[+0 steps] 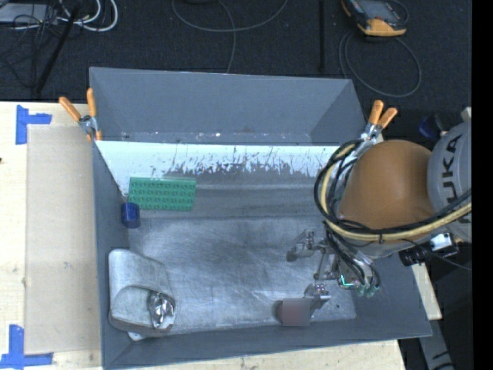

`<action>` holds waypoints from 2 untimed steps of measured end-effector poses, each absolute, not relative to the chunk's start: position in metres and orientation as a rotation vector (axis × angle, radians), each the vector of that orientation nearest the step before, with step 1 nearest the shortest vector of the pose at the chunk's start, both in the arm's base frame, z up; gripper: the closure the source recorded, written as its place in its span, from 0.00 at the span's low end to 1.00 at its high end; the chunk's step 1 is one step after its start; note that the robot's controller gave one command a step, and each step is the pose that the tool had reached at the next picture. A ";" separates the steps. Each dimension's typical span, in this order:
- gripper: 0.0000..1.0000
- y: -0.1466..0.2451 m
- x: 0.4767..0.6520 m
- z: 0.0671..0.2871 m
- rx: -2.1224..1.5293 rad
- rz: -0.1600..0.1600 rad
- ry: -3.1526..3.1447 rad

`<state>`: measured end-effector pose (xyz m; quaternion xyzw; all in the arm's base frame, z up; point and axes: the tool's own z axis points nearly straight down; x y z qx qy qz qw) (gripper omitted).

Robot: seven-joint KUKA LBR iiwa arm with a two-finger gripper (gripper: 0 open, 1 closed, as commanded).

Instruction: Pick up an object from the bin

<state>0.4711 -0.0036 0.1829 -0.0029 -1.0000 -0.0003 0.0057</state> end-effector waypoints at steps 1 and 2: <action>0.00 0.014 0.476 0.075 0.375 0.001 -3.136; 0.00 -0.041 0.498 0.078 0.307 0.004 -3.128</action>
Offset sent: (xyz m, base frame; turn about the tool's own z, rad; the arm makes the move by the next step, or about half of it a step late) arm 0.0001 0.0170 -0.1079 -0.2461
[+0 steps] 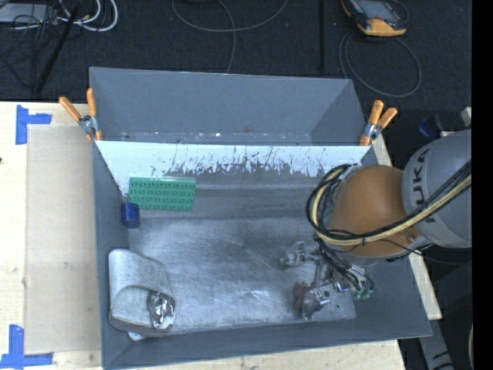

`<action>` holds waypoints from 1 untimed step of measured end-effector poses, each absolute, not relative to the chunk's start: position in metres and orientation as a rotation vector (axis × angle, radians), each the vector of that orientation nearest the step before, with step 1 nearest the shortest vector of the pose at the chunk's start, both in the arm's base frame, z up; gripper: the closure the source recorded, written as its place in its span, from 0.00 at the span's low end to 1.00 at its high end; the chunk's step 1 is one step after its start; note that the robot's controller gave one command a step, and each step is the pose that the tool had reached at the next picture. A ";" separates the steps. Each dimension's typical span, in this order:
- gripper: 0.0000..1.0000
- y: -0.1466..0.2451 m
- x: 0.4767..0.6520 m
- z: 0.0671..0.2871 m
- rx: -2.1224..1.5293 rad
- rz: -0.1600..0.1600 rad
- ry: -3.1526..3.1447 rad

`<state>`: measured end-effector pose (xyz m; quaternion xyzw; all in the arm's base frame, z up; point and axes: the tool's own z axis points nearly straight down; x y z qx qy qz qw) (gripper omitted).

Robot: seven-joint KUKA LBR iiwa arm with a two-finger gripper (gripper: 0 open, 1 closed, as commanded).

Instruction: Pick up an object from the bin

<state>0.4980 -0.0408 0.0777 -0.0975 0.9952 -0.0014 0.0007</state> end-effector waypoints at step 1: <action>1.00 -0.037 0.497 0.077 -0.312 0.001 3.127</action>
Offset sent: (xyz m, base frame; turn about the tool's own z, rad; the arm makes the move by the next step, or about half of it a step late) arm 0.0000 0.0000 0.0000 0.0000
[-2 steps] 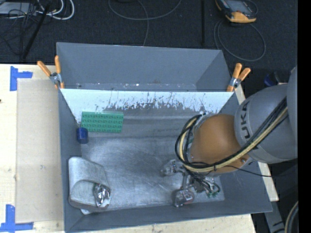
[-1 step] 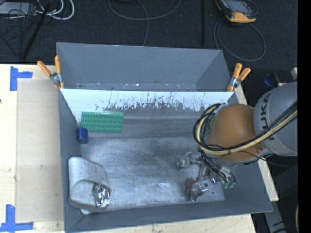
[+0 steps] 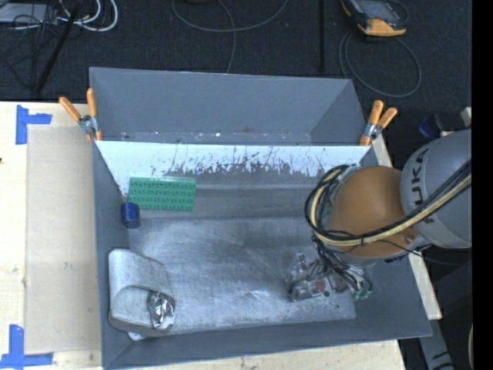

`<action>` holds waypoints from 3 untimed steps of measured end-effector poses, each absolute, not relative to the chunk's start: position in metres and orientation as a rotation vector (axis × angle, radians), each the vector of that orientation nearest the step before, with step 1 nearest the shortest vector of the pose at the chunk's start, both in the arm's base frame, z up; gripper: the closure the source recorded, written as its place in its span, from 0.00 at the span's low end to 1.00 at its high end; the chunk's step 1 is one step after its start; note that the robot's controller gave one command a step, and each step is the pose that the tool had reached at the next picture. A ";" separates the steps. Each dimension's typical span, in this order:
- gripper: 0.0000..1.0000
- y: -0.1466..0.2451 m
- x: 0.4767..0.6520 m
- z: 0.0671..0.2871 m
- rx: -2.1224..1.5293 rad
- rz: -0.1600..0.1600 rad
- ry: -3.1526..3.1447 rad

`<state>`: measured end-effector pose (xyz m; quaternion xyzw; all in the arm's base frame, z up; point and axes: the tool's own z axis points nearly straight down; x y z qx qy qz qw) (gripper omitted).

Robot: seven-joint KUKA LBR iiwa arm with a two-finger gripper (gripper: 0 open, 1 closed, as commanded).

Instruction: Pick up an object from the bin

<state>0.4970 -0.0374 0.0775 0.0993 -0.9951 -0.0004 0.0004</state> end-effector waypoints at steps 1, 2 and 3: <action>0.00 -0.038 0.497 0.077 0.311 -0.001 -3.125; 0.00 -0.096 0.553 0.072 0.554 0.001 -3.097; 0.00 -0.075 0.531 0.072 1.113 0.006 -2.946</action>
Offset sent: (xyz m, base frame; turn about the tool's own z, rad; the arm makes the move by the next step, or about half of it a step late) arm 0.0000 0.0000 0.0000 0.0000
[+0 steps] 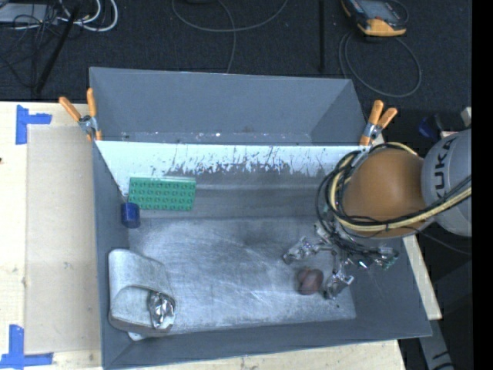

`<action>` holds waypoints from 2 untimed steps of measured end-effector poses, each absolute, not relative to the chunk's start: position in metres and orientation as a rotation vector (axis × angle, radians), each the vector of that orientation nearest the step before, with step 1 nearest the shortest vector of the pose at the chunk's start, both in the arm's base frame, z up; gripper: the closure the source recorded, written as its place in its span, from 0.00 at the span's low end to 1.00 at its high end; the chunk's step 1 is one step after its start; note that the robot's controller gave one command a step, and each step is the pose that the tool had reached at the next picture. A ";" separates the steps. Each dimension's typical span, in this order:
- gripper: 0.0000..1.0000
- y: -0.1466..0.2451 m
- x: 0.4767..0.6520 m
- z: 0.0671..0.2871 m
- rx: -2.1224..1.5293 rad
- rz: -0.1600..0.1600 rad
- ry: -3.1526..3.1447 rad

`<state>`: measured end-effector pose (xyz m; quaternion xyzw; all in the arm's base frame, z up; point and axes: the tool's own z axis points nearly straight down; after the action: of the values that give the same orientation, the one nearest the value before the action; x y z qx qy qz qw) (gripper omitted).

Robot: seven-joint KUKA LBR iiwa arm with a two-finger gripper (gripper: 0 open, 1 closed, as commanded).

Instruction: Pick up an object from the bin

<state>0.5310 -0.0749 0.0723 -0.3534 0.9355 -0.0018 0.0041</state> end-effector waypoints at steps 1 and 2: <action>0.00 -0.063 0.522 0.072 -1.222 -0.005 2.888; 1.00 -0.063 0.522 0.073 -1.217 -0.003 2.890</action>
Offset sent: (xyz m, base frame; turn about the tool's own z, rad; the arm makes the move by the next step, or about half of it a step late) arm -0.0114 0.0124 -0.0023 -0.0827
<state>0.5223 -0.0627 0.0733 -0.3882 0.9216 -0.0009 0.0028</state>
